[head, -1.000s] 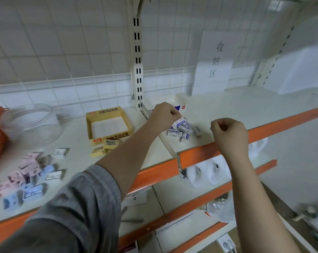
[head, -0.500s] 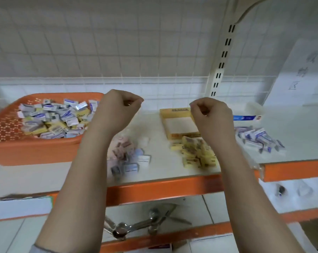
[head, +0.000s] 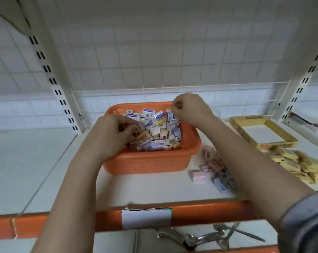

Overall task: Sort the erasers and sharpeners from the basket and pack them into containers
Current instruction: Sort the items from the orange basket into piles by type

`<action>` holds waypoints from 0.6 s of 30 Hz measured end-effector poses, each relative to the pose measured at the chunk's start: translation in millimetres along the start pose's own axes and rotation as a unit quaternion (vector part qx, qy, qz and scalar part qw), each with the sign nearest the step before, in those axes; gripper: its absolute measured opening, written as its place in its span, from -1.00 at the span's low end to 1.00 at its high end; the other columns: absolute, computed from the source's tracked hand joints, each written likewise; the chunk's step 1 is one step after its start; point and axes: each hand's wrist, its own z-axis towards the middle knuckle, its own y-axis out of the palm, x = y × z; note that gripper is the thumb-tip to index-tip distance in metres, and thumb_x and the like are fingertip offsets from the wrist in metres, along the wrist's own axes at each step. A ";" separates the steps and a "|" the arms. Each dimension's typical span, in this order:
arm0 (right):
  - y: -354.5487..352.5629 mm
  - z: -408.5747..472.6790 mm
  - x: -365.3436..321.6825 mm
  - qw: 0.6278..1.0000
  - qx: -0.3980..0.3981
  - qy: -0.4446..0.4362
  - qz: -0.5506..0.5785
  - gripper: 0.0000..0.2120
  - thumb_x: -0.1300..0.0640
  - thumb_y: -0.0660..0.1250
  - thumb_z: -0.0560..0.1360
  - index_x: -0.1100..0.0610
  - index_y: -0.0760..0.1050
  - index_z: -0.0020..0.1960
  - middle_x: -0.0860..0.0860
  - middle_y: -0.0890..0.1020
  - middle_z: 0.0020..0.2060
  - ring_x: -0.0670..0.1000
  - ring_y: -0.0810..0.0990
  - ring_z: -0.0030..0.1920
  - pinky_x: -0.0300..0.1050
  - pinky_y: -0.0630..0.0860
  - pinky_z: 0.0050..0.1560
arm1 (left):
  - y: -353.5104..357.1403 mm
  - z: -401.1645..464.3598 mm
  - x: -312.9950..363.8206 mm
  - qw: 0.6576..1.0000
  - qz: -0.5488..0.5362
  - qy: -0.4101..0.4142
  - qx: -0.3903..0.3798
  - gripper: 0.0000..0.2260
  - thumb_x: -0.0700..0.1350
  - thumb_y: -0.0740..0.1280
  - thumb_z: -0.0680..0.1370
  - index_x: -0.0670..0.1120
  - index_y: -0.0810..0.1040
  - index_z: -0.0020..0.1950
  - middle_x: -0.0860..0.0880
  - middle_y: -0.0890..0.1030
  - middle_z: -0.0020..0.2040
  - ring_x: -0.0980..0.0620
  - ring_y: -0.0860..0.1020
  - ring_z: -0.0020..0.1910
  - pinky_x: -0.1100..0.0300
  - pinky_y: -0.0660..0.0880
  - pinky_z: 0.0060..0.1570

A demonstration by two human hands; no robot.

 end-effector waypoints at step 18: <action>30.3 31.0 5.9 0.937 -0.146 -0.116 -0.296 -0.74 0.04 0.36 0.47 0.02 0.51 0.16 -0.01 0.59 0.09 0.05 0.50 0.12 -0.03 0.35 0.09 | -2.1 -8.3 -18.3 0.999 0.006 -0.012 -0.042 -0.81 -0.10 0.28 0.56 0.06 0.64 0.09 0.11 0.63 -0.03 0.13 0.54 -0.08 0.41 0.38 -0.18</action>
